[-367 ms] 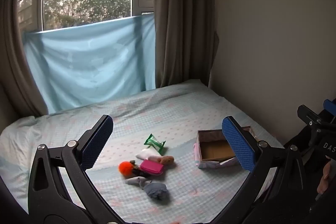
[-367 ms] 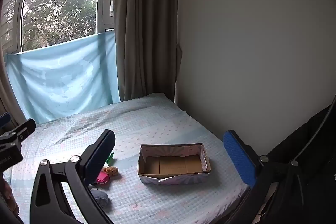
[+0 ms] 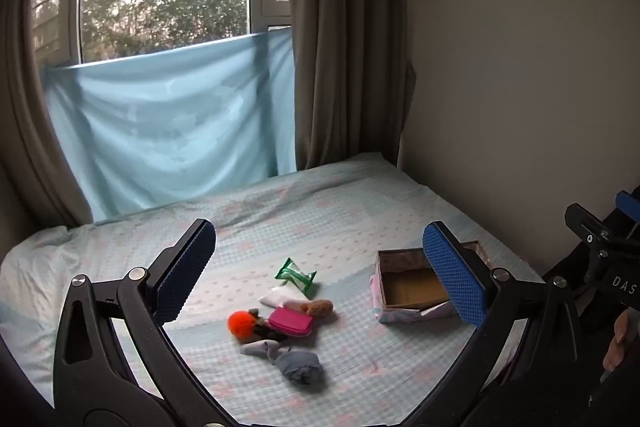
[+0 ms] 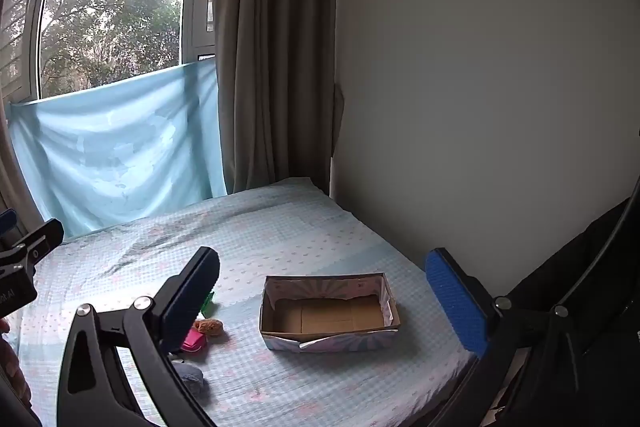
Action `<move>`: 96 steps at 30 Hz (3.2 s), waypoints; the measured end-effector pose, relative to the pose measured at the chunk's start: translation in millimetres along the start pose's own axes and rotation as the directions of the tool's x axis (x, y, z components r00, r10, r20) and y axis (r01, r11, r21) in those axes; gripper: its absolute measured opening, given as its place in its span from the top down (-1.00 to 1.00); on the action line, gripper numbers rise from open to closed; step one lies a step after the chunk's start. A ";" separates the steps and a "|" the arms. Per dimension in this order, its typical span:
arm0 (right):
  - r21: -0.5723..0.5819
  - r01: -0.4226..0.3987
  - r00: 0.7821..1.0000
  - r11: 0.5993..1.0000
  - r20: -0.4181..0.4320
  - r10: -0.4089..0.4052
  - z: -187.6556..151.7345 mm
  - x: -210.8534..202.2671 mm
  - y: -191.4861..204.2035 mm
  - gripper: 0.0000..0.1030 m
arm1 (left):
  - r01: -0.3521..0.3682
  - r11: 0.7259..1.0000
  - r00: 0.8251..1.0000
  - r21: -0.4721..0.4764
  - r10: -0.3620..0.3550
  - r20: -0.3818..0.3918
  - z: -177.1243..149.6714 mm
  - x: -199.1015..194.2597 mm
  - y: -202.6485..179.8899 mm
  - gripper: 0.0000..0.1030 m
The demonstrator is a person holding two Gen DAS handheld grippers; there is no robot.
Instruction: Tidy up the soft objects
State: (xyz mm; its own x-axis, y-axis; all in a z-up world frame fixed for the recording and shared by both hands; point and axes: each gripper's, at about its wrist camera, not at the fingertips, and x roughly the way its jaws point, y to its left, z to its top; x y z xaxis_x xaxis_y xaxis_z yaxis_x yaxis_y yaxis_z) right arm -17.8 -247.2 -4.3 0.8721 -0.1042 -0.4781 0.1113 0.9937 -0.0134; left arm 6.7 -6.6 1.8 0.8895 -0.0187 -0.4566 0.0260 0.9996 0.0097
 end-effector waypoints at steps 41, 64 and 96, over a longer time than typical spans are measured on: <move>0.007 -0.015 0.999 1.000 0.037 0.015 -16.3 -6.2 18.0 -0.99 | -0.007 1.000 1.000 0.001 0.007 0.026 -9.6 -10.2 6.6 -0.99; 0.011 -0.023 0.999 1.000 0.042 0.023 -9.7 -5.8 18.6 -0.99 | -0.004 1.000 0.999 0.011 0.004 0.036 -5.8 -13.6 4.8 -1.00; 0.018 -0.045 0.998 0.999 0.040 0.044 -11.3 -6.6 14.7 -0.99 | -0.004 1.000 1.000 -0.021 0.005 0.031 -6.4 -15.7 4.7 -0.99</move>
State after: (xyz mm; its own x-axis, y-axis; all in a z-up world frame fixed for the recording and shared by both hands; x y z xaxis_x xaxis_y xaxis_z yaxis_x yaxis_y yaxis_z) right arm -27.3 -231.4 -11.3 0.8944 -0.0621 -0.4429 0.0810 0.9964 0.0239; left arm -10.0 -1.5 3.3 0.9034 -0.0142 -0.4286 0.0123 0.9999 -0.0072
